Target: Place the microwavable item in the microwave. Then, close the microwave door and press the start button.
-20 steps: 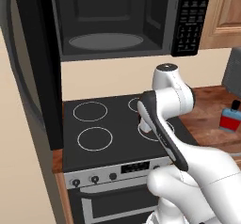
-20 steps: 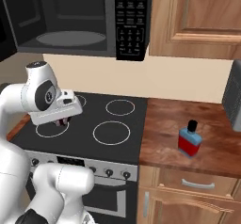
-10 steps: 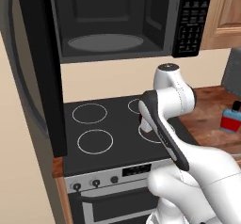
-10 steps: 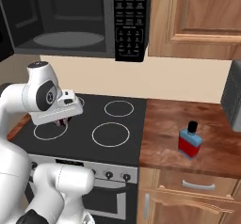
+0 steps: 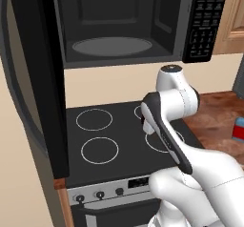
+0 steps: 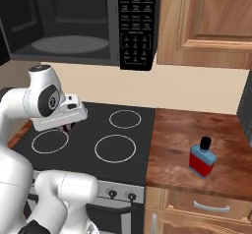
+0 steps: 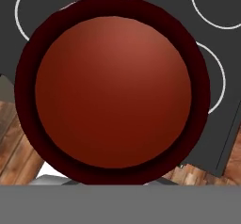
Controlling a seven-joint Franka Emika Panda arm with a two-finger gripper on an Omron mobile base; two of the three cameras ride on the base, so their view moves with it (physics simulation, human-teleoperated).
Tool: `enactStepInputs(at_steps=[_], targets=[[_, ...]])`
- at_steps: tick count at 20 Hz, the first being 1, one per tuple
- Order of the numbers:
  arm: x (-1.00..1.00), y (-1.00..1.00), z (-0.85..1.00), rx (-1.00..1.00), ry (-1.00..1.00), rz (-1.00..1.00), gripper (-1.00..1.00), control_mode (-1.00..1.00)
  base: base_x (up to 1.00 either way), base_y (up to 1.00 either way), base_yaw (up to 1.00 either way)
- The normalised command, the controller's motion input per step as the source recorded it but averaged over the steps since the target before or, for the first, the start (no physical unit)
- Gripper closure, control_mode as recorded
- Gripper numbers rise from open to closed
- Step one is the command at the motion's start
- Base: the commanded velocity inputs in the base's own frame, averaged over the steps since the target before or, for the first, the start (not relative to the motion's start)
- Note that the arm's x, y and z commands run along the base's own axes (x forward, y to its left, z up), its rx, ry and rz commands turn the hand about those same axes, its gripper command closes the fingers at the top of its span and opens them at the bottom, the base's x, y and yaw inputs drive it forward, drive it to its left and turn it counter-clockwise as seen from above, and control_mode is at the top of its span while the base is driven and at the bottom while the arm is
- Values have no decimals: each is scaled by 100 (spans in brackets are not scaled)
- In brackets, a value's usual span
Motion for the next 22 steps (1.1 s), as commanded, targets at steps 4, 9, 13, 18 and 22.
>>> enactStepInputs(at_steps=[4,9,13,18,22], targets=[[0,0,0,0,0,0,100,100,32,0,7],[0,0,0,0,0,0,100,100,15,0,3],[0,0,25,1,-6,4,100,-100,1,0,1],[0,-1,87,1,-22,8,100,-100,0,0,0],[-1,-1,67,4,-18,1,100,-100,0,0,0]])
